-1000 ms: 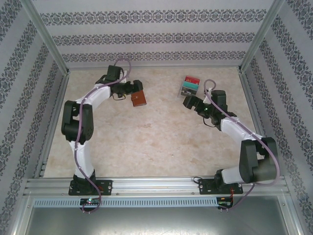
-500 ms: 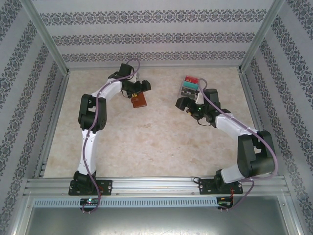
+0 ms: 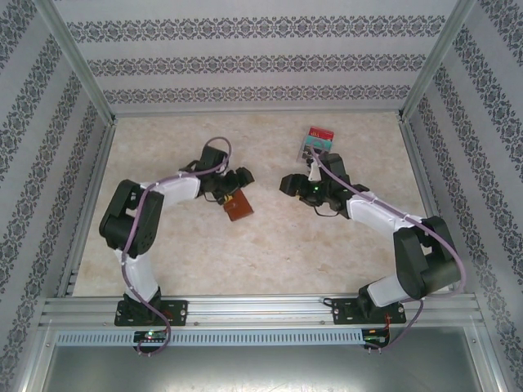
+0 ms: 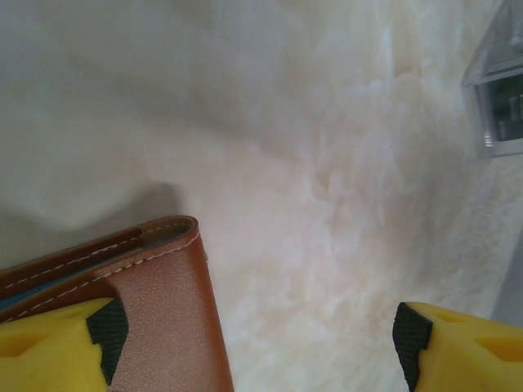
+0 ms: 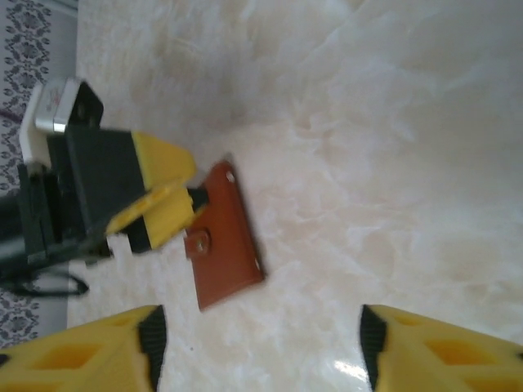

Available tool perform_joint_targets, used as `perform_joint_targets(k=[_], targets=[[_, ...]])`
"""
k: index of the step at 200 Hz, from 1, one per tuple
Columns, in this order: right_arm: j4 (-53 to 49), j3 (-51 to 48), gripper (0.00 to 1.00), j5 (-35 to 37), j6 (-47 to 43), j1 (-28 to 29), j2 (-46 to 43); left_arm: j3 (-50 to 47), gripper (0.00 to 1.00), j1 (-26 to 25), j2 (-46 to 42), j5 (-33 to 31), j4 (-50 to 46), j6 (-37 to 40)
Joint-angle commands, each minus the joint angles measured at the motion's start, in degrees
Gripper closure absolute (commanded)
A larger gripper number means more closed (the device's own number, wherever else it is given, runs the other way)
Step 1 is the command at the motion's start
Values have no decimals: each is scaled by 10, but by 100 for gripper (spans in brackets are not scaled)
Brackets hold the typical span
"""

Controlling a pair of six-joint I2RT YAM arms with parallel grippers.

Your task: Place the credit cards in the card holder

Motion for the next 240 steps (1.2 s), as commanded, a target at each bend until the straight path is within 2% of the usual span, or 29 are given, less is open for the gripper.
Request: perform_joint_targets(k=[1,10,29,37,52,76,98,123,148,164,187,240], targets=[[54,-31,49,58,51,37,-4,-102,13,-18,-75,-73,137,-144],[60,-32,52,68,53,57,-6,-121,12,-14,-109,-102,137,-139],[60,-4,56,49,47,99,16,-106,10,4,-167,-161,37,-96],[63,12,61,36,46,119,30,-103,9,16,-184,-173,10,-85],[64,44,65,39,38,163,58,-107,8,43,-213,-178,-11,-63],[34,105,66,52,6,222,113,-123,8,92,-257,-190,-46,-53],[48,126,66,22,8,240,167,-143,5,123,-290,-190,-52,-41],[37,146,70,-18,-6,254,219,-136,3,126,-300,-197,-93,-16],[15,140,69,-12,-21,260,239,-141,3,126,-302,-186,-99,-6],[13,123,69,-6,-30,251,247,-145,3,126,-295,-157,-76,10],[2,97,74,-13,-50,217,251,-130,3,124,-268,-106,-60,45],[-85,51,67,18,-151,132,171,-40,11,93,-161,-5,-72,128]])
